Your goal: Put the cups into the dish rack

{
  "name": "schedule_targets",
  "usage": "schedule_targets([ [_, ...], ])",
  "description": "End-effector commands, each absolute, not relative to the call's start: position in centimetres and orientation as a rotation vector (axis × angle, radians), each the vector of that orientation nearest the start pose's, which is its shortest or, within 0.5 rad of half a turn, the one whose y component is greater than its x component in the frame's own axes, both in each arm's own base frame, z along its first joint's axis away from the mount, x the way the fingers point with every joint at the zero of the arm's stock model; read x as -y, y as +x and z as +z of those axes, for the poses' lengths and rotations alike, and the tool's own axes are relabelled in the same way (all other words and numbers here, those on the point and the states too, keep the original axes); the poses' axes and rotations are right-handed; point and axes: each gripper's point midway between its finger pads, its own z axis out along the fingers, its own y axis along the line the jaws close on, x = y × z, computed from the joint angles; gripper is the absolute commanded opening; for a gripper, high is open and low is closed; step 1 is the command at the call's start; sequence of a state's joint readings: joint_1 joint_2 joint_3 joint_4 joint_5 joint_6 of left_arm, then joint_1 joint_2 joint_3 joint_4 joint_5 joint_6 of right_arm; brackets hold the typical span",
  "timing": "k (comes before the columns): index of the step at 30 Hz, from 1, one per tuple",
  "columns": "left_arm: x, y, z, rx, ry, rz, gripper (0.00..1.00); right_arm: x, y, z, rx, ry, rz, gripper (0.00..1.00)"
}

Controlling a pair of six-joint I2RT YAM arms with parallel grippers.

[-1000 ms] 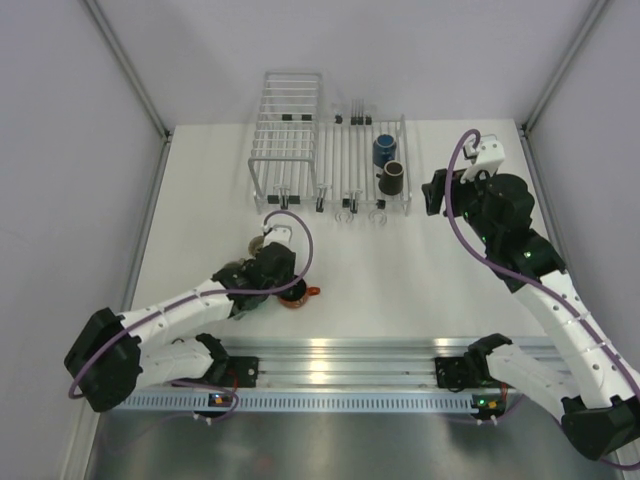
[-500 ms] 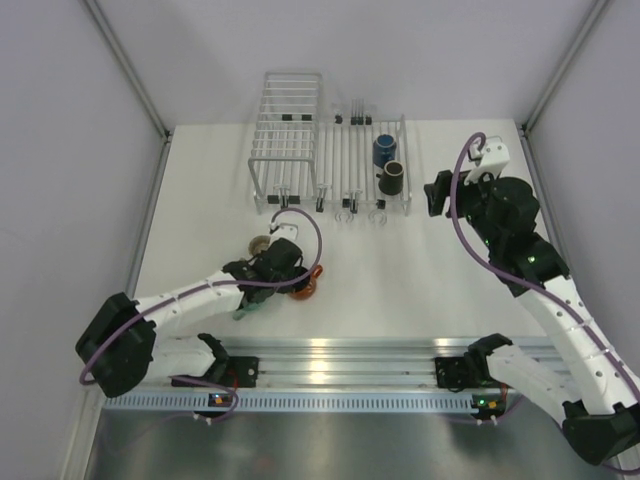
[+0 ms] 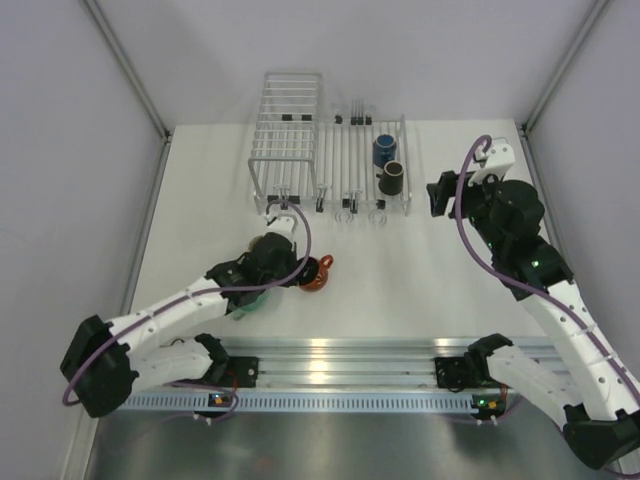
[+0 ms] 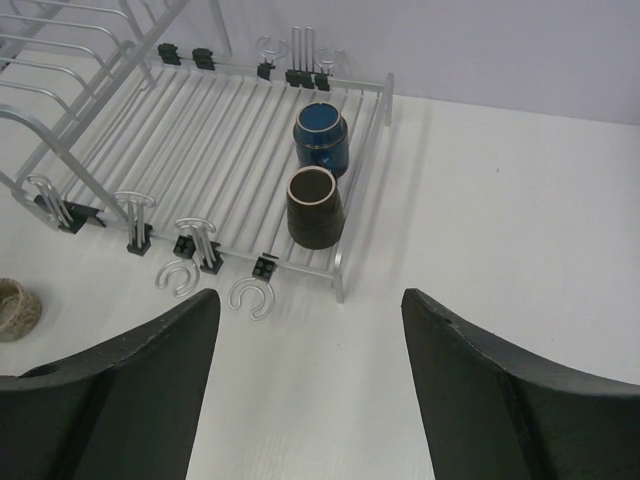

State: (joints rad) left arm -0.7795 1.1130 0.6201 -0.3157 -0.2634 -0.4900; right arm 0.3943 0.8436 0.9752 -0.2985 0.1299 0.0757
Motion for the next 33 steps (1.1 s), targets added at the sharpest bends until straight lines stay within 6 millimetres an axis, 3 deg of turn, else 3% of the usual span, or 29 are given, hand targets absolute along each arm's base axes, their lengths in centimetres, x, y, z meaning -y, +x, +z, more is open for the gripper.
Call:
schedule_targets([
  [1, 23.8, 24.6, 19.8, -2.007, 0.163, -0.723, 0.0, -10.3, 29.7, 33.8, -1.657, -0.16, 0.267, 0.74],
  [6, 26.6, 23.2, 27.9, -1.789, 0.184, -1.105, 0.0, -13.0, 28.3, 35.6, -1.544, -0.253, 0.439, 0.82],
  [8, 27.8, 21.9, 30.2, -1.728, 0.241, -1.261, 0.0, -14.3, 27.7, 35.5, -1.513, -0.3, 0.514, 0.84],
  [9, 28.0, 21.9, 30.9, -1.721, 0.207, -1.339, 0.0, -14.7, 27.2, 36.6, -1.463, -0.305, 0.556, 0.84],
  [10, 28.4, 21.7, 33.1, -1.636, 0.217, -1.415, 0.0, -15.2, 26.9, 36.3, -1.456, -0.323, 0.586, 0.85],
  [11, 28.9, 20.7, 33.8, -1.616, 0.259, -1.498, 0.0, -16.0, 26.1, 37.1, -1.409, -0.362, 0.637, 0.85],
  [12, 29.1, 21.0, 34.3, -1.616, 0.215, -1.571, 0.0, -16.3, 25.5, 38.3, -1.35, -0.37, 0.676, 0.85],
  [13, 29.2, 20.8, 35.0, -1.596, 0.216, -1.622, 0.0, -17.2, 24.7, 38.1, -1.329, -0.418, 0.729, 0.86],
  [14, 29.3, 20.5, 36.8, -1.517, 0.232, -1.68, 0.0, -17.4, 23.9, 38.8, -1.287, -0.437, 0.753, 0.89],
  [16, 30.0, 20.1, 37.4, -1.525, 0.21, -1.817, 0.0, -18.4, 22.1, 39.9, -1.195, -0.494, 0.837, 0.93],
  [17, 29.9, 19.5, 39.3, -1.429, 0.238, -1.874, 0.0, -18.6, 21.3, 40.5, -1.155, -0.515, 0.861, 0.94],
  [24, 29.6, 17.7, 42.9, -1.257, 0.208, -2.248, 0.0, -20.7, 17.4, 41.8, -1.018, -0.659, 1.063, 0.96],
  [33, 30.6, 18.4, 42.4, -1.277, 0.193, -2.28, 0.0, -21.6, 15.7, 42.2, -0.965, -0.72, 1.17, 0.97],
])
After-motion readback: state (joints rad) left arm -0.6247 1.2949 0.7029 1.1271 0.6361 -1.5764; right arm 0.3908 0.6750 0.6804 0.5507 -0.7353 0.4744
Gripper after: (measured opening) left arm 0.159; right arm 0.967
